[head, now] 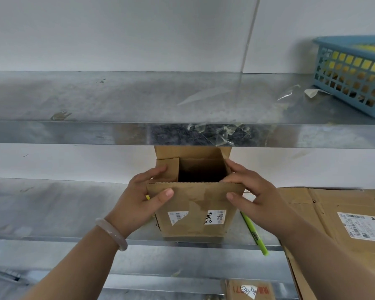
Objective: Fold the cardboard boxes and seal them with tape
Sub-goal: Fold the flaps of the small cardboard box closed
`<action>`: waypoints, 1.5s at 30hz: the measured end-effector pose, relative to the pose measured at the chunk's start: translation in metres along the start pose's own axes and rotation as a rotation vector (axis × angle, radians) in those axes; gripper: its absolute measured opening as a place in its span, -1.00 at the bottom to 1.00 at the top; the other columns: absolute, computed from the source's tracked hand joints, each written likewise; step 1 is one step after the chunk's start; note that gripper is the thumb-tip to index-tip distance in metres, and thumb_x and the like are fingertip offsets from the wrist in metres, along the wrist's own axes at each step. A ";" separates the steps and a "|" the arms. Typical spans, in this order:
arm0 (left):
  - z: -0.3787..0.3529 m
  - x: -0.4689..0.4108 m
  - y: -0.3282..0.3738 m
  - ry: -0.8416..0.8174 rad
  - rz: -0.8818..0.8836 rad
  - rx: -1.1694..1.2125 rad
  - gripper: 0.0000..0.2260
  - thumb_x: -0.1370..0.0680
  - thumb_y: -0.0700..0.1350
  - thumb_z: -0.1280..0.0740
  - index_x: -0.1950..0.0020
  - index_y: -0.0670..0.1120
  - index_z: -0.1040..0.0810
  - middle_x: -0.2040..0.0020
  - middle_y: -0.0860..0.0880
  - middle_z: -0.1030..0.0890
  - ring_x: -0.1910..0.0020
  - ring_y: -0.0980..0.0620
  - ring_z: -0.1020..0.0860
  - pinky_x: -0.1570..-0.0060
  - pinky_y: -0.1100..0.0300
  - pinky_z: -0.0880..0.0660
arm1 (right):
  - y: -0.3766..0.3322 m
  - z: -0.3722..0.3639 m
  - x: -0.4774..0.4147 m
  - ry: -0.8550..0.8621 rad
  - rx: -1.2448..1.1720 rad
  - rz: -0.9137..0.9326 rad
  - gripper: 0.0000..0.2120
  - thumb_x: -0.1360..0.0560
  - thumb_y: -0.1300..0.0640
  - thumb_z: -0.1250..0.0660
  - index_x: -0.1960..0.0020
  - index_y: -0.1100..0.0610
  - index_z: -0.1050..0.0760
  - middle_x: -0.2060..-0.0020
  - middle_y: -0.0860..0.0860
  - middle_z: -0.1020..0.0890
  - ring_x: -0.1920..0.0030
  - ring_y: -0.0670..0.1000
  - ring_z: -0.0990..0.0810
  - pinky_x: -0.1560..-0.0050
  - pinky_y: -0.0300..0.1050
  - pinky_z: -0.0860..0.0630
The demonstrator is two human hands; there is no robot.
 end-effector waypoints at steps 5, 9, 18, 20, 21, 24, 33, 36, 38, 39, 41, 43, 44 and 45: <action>-0.003 -0.003 0.008 0.191 0.067 0.095 -0.61 -0.40 0.13 -0.48 -0.17 0.24 -0.46 -0.04 0.26 -0.56 -0.04 0.23 -0.54 0.16 0.33 -0.53 | 0.010 -0.008 -0.004 0.006 0.058 -0.090 -0.45 -0.49 0.06 -0.42 -0.25 -0.46 -0.29 -0.16 -0.47 -0.47 -0.18 -0.31 -0.48 -0.05 -0.41 -0.46; 0.003 -0.023 0.002 0.140 0.116 -0.058 -0.05 -0.31 0.09 -0.55 -0.52 0.19 -0.02 -0.35 0.15 -0.28 -0.07 0.16 -0.50 0.03 0.24 -0.50 | 0.020 -0.003 -0.018 0.103 0.063 -0.108 -0.16 -0.34 0.07 -0.57 -0.41 -0.31 -0.16 -0.31 -0.27 -0.35 -0.22 -0.27 -0.44 -0.11 -0.41 -0.44; 0.004 -0.039 -0.004 0.004 0.000 -0.101 -0.56 -0.33 0.19 -0.48 -0.16 0.22 -0.44 -0.27 0.13 -0.36 -0.15 0.29 -0.41 -0.10 0.36 -0.41 | 0.035 0.003 -0.037 0.042 0.207 -0.158 -0.30 -0.31 -0.13 -0.54 -0.36 -0.21 -0.30 -0.29 -0.20 -0.39 -0.33 -0.10 -0.33 -0.37 0.00 -0.34; -0.001 -0.028 -0.012 -0.032 0.027 -0.043 -0.62 -0.38 0.20 -0.45 -0.16 0.29 -0.44 -0.34 0.15 -0.31 -0.28 0.33 -0.29 -0.29 0.29 -0.32 | 0.040 -0.003 -0.027 -0.008 0.207 -0.151 -0.47 -0.40 -0.19 -0.42 -0.33 -0.31 -0.35 -0.40 -0.27 -0.28 -0.41 -0.16 -0.23 -0.43 -0.06 -0.26; -0.005 -0.022 -0.015 -0.073 0.070 0.005 -0.60 -0.39 0.23 -0.42 -0.20 0.33 -0.42 -0.38 0.16 -0.28 -0.33 0.27 -0.28 -0.33 0.22 -0.31 | 0.041 -0.007 -0.020 -0.049 0.162 -0.178 -0.50 -0.42 -0.24 -0.37 -0.32 -0.35 -0.34 -0.45 -0.30 -0.20 -0.42 -0.22 -0.21 -0.40 -0.13 -0.28; -0.012 -0.009 -0.018 -0.089 0.133 0.095 -0.52 -0.35 0.33 -0.29 -0.27 0.40 -0.35 -0.33 0.24 -0.33 -0.29 0.20 -0.37 -0.27 0.14 -0.42 | 0.040 -0.014 -0.005 -0.112 0.004 -0.254 -0.32 -0.31 -0.32 -0.37 -0.39 -0.35 -0.23 -0.44 -0.24 -0.20 -0.34 -0.25 -0.31 -0.22 -0.25 -0.44; -0.034 -0.010 -0.010 -0.004 0.126 0.057 -0.68 -0.55 0.14 -0.26 -0.30 0.32 -0.35 -0.33 0.16 -0.37 -0.20 0.22 -0.40 -0.05 0.36 -0.38 | 0.034 -0.008 0.006 -0.053 0.220 -0.256 -0.09 -0.15 -0.46 -0.36 -0.42 -0.22 -0.18 -0.32 -0.16 -0.32 -0.24 -0.13 -0.37 -0.25 -0.09 -0.44; -0.028 -0.012 -0.016 0.006 0.122 0.049 -0.65 -0.52 0.21 -0.25 -0.30 0.34 -0.35 -0.33 0.17 -0.38 -0.23 0.18 -0.42 -0.21 0.16 -0.44 | 0.032 -0.014 0.000 -0.039 0.216 -0.244 -0.15 -0.23 -0.34 -0.44 -0.43 -0.21 -0.17 -0.35 -0.16 -0.29 -0.25 -0.15 -0.34 -0.26 -0.16 -0.40; -0.022 -0.011 -0.023 0.028 0.129 0.045 -0.56 -0.42 0.31 -0.23 -0.30 0.36 -0.34 -0.31 0.18 -0.40 -0.23 0.17 -0.44 -0.24 0.06 -0.45 | 0.031 -0.020 -0.007 -0.052 0.239 -0.231 -0.16 -0.30 -0.24 -0.50 -0.45 -0.15 -0.16 -0.41 -0.11 -0.25 -0.28 -0.14 -0.32 -0.27 -0.19 -0.36; -0.020 -0.010 -0.026 0.042 0.133 0.051 -0.53 -0.39 0.33 -0.22 -0.29 0.36 -0.34 -0.31 0.18 -0.41 -0.22 0.16 -0.45 -0.24 0.04 -0.46 | 0.030 -0.024 -0.010 -0.066 0.246 -0.221 -0.16 -0.32 -0.21 -0.50 -0.46 -0.13 -0.15 -0.44 -0.11 -0.21 -0.29 -0.13 -0.30 -0.29 -0.19 -0.35; -0.019 -0.007 -0.031 0.062 0.135 0.071 -0.52 -0.37 0.33 -0.22 -0.29 0.36 -0.35 -0.30 0.18 -0.42 -0.22 0.15 -0.46 -0.23 0.01 -0.47 | 0.031 -0.031 -0.012 -0.094 0.248 -0.202 -0.15 -0.34 -0.19 -0.50 -0.48 -0.11 -0.12 -0.49 -0.12 -0.13 -0.31 -0.13 -0.28 -0.34 -0.16 -0.35; -0.022 -0.004 -0.032 0.062 0.105 0.075 -0.54 -0.41 0.27 -0.25 -0.31 0.32 -0.36 -0.29 0.22 -0.42 -0.25 0.15 -0.44 -0.26 0.01 -0.45 | 0.037 -0.033 -0.007 -0.105 0.255 -0.207 -0.16 -0.36 -0.19 -0.49 -0.49 -0.14 -0.10 -0.51 -0.16 -0.07 -0.30 -0.16 -0.26 -0.33 -0.19 -0.34; -0.024 -0.003 -0.031 0.058 0.083 0.069 -0.56 -0.44 0.22 -0.28 -0.32 0.28 -0.37 -0.28 0.26 -0.41 -0.27 0.15 -0.42 -0.28 0.03 -0.43 | 0.039 -0.033 -0.003 -0.102 0.263 -0.211 -0.16 -0.36 -0.20 -0.48 -0.49 -0.15 -0.10 -0.52 -0.17 -0.05 -0.30 -0.16 -0.25 -0.31 -0.22 -0.32; -0.027 -0.002 -0.030 0.053 0.063 0.061 -0.58 -0.46 0.17 -0.29 -0.32 0.26 -0.36 -0.28 0.29 -0.39 -0.28 0.15 -0.40 -0.29 0.06 -0.41 | 0.041 -0.032 0.001 -0.096 0.274 -0.213 -0.17 -0.36 -0.21 -0.46 -0.49 -0.17 -0.09 -0.53 -0.17 -0.03 -0.31 -0.17 -0.24 -0.29 -0.24 -0.30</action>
Point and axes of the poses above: each hand's wrist, its own x-axis away from the middle knuckle, its own z-axis out of the back of the hand, y = z × x, the point moved 3 cm from there along -x, towards the middle knuckle
